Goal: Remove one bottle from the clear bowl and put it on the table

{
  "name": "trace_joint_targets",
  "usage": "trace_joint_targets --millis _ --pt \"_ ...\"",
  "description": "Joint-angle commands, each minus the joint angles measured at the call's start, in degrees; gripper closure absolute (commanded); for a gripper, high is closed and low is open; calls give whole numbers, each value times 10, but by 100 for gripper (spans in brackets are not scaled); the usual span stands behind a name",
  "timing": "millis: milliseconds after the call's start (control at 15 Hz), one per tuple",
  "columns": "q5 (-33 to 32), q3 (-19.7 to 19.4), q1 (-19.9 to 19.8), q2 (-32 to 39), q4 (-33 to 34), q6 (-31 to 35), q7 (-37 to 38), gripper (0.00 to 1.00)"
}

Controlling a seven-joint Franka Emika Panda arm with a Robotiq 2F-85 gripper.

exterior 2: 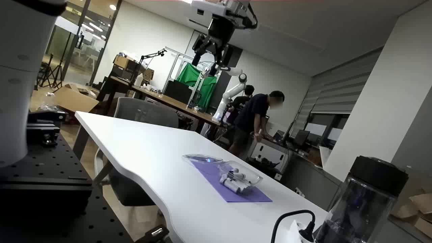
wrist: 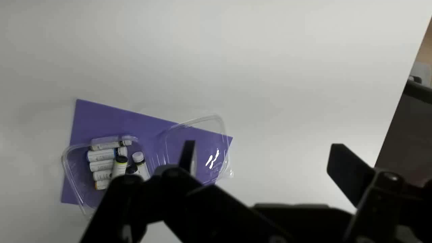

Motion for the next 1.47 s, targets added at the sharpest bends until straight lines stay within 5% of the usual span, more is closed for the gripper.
trace_joint_targets --millis 0,533,800,1067,1400 --pt "2 4 -5 0 1 -2 -2 0" --pt "2 4 -5 0 1 -1 -2 0" --pt "-43 -3 -29 86 -7 179 -26 0" --pt "-60 -27 -52 238 13 383 -46 0" --pt "-52 -43 -71 431 88 557 -58 0"
